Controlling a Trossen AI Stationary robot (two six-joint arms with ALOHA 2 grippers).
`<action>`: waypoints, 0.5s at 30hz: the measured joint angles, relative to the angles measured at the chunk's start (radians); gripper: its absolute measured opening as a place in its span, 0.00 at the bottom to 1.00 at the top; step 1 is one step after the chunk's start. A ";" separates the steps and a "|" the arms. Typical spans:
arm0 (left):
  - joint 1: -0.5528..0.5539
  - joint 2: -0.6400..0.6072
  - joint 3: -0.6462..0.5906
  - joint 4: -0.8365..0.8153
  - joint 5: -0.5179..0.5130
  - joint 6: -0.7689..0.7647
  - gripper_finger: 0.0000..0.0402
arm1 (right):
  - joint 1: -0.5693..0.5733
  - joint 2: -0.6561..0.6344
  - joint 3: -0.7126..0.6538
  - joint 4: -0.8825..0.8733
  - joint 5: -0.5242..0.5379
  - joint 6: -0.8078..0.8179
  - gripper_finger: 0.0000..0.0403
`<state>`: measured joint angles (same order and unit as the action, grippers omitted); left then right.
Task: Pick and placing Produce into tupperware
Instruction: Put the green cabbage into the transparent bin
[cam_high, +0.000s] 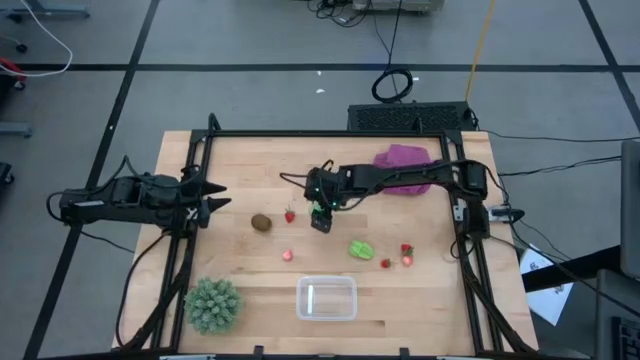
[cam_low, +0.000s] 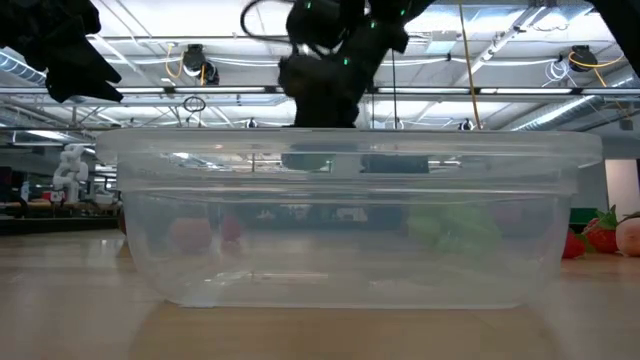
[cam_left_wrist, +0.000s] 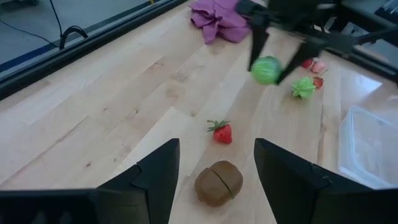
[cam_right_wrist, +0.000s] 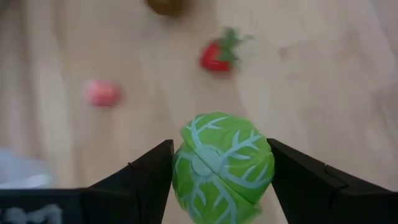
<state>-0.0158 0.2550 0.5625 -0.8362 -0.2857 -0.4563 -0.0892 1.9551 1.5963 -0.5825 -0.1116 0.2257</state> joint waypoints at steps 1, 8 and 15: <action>0.000 0.000 0.000 0.000 0.000 -0.003 0.53 | 0.016 -0.014 0.000 -0.004 0.000 0.011 0.58; 0.000 0.000 0.000 0.000 0.024 -0.027 0.53 | 0.158 -0.085 0.000 -0.012 -0.024 0.130 0.58; 0.000 0.000 0.000 0.002 0.027 -0.064 0.53 | 0.331 -0.090 -0.005 -0.001 -0.022 0.240 0.58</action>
<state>-0.0158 0.2550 0.5625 -0.8341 -0.2588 -0.5199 0.2416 1.8648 1.5910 -0.5835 -0.1334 0.4662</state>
